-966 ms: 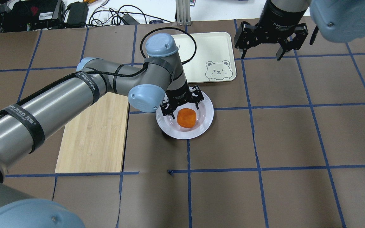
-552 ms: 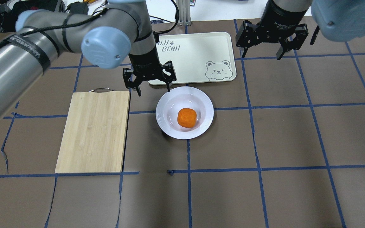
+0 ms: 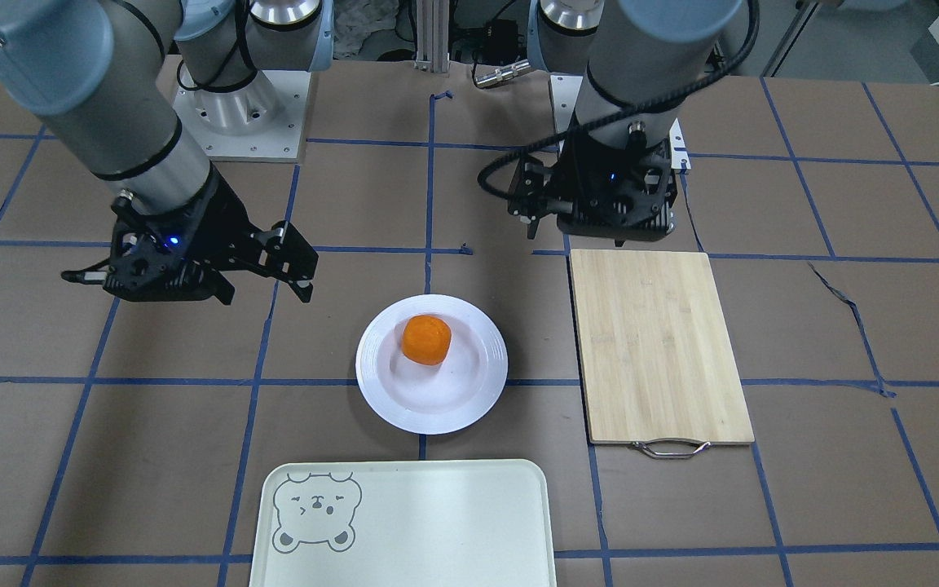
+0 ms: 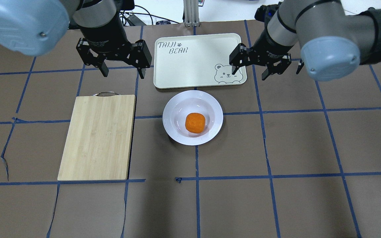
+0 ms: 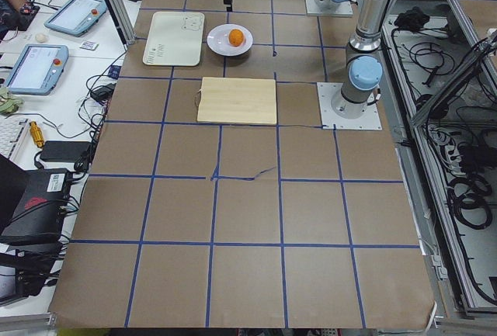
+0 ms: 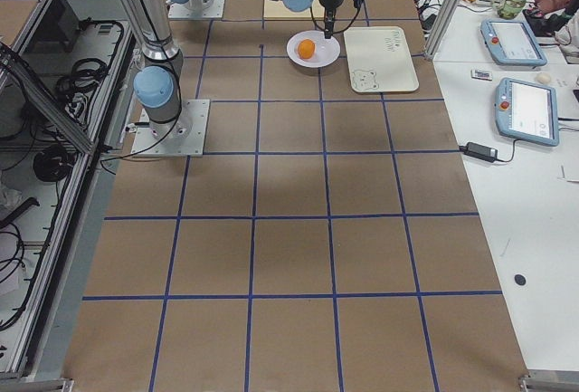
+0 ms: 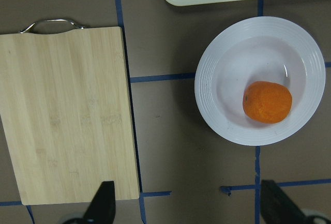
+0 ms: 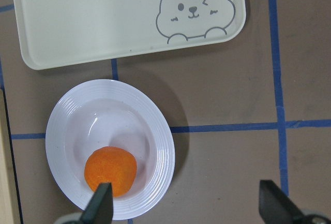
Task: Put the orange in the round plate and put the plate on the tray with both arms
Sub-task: 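Open the left gripper and lift away while the right arm reaches toward the plate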
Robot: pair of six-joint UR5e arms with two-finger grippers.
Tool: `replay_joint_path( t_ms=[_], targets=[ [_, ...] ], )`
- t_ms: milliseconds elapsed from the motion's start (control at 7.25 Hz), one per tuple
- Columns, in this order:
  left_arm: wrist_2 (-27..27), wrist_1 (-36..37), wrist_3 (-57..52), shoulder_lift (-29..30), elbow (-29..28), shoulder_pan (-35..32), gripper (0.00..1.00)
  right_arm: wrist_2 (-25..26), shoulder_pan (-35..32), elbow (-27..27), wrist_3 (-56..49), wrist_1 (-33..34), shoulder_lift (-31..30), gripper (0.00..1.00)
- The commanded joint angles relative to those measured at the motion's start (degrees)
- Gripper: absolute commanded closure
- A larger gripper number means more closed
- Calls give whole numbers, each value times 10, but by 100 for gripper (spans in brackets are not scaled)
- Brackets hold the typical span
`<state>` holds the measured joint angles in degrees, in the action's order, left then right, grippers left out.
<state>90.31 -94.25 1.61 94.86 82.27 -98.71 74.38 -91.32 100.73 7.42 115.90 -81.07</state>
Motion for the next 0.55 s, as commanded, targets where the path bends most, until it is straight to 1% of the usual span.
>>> replay_joint_path(
  t_ms=[0, 138, 276, 414],
  targets=[
    [1, 2, -17, -49, 46, 12, 3, -26, -1, 143, 1, 209, 28, 0],
    [-1, 12, -21, -58, 63, 25, 3, -81, -3, 171, 1, 269, 51, 0],
    [-2, 34, -34, -61, 71, 41, 3, -97, -9, 178, 3, 309, 77, 0],
    [-2, 38, -36, -61, 71, 48, 2, -101, -9, 178, 4, 338, 106, 0]
  ],
)
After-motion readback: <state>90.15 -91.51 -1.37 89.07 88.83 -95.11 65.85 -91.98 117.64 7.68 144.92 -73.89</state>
